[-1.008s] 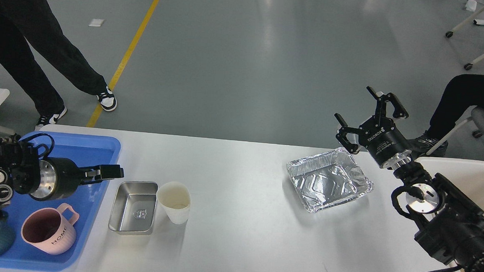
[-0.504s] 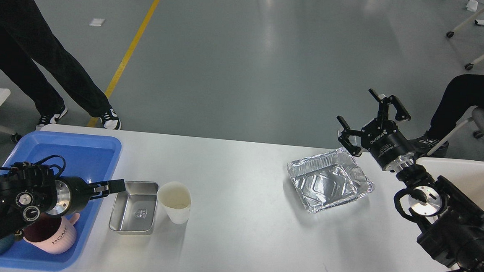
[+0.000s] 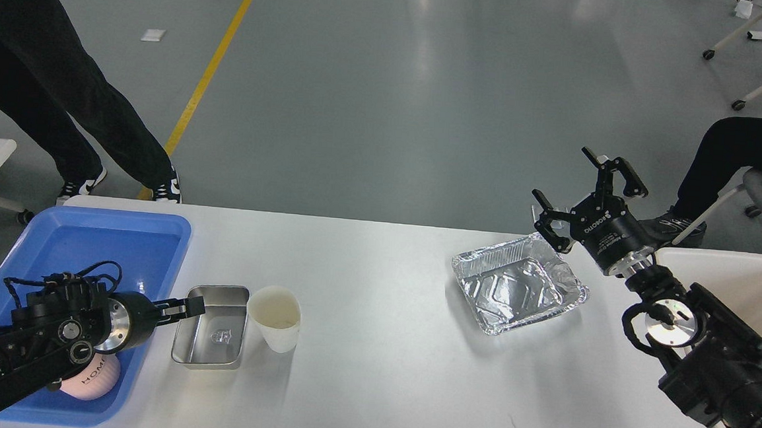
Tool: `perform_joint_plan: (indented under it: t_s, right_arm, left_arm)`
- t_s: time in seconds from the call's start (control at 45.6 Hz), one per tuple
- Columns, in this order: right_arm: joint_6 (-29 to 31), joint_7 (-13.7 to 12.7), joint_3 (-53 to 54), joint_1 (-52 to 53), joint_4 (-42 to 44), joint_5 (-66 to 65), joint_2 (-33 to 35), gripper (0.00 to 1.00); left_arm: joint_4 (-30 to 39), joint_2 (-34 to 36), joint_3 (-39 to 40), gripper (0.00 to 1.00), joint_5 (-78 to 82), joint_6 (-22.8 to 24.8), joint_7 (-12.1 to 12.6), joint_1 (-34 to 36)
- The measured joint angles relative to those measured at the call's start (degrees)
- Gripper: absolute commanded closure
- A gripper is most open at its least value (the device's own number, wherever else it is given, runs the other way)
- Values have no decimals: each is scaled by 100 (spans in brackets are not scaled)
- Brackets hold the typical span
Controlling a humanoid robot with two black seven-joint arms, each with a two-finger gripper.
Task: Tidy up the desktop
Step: 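Reach the left gripper to the small steel tray and grasp its edge, then lift the steel tray and lower it into the blue tub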
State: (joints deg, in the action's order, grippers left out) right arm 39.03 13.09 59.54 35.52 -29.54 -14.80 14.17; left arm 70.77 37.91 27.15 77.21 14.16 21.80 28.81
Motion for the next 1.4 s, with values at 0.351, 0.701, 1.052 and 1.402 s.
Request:
perform_joint_plan:
  t_s: [0.351, 0.701, 1.052, 1.402]
  right_arm:
    - [16, 1, 2, -20, 0, -66, 72, 0]
    - [17, 1, 1, -63, 0, -109, 138, 0]
    - [17, 1, 5, -70, 1, -111, 148, 0]
    - [14, 1, 5, -26, 1, -111, 200, 0]
  left_arm:
    - [-186, -237, -116, 55, 277, -2, 16, -17]
    - [-484, -531, -175, 70, 586, -2, 17, -65]
    - [-530, -672, -210, 100, 614, 14, 17, -111]
    - [1172, 1020, 591, 100, 115, 1327, 29, 11]
